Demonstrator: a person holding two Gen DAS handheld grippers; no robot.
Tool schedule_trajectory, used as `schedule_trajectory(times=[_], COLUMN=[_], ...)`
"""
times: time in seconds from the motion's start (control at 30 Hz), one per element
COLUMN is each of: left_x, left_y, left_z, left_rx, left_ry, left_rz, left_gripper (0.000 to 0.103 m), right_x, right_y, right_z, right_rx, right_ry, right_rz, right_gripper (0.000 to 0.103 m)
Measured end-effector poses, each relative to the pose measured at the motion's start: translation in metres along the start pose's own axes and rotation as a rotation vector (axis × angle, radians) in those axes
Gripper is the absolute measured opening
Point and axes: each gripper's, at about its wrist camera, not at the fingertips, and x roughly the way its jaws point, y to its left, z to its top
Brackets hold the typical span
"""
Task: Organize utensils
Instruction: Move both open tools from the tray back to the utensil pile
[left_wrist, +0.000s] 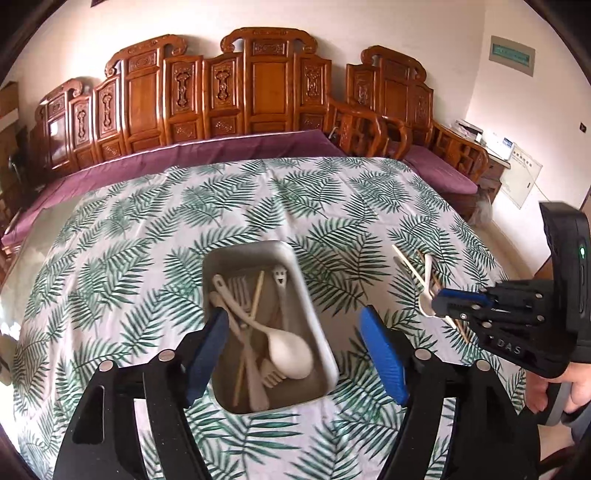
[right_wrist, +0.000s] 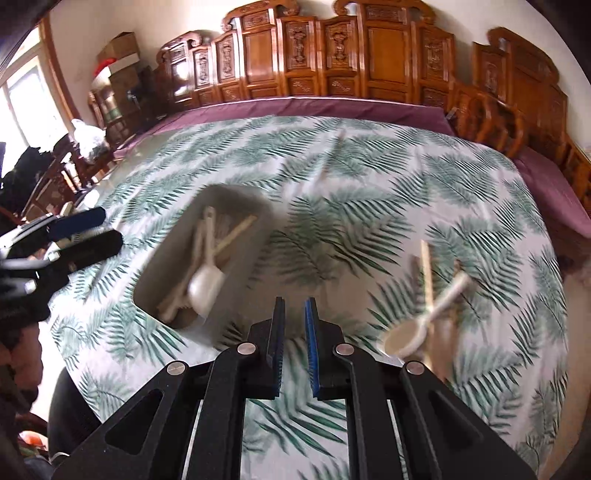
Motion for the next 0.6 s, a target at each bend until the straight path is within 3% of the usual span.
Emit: schedule_trajectory(times=[0.23, 0.3, 0.6], left_x=[0.017, 0.022, 0.056], left_y=[-0.026, -0.035, -0.077], left_z=[0.003, 0.004, 0.007], left_rx=[0.025, 0.034, 0.094], left_ry=[0.022, 0.032, 0.097], left_rz=[-0.024, -0.036, -0.078], left_gripper=[0.076, 0.077, 0.078], right_x=[-0.006, -0.005, 0.011], right_y=[-0.058, -0.07, -0.113], right_z=[-0.033, -0.041, -0.071], right_rx=[0.08, 0.095, 0.15], right_ry=[0.021, 0.024, 0.049], right_rz=[-0.066, -0.083, -0.109], right_gripper=[0.013, 0.023, 0.023])
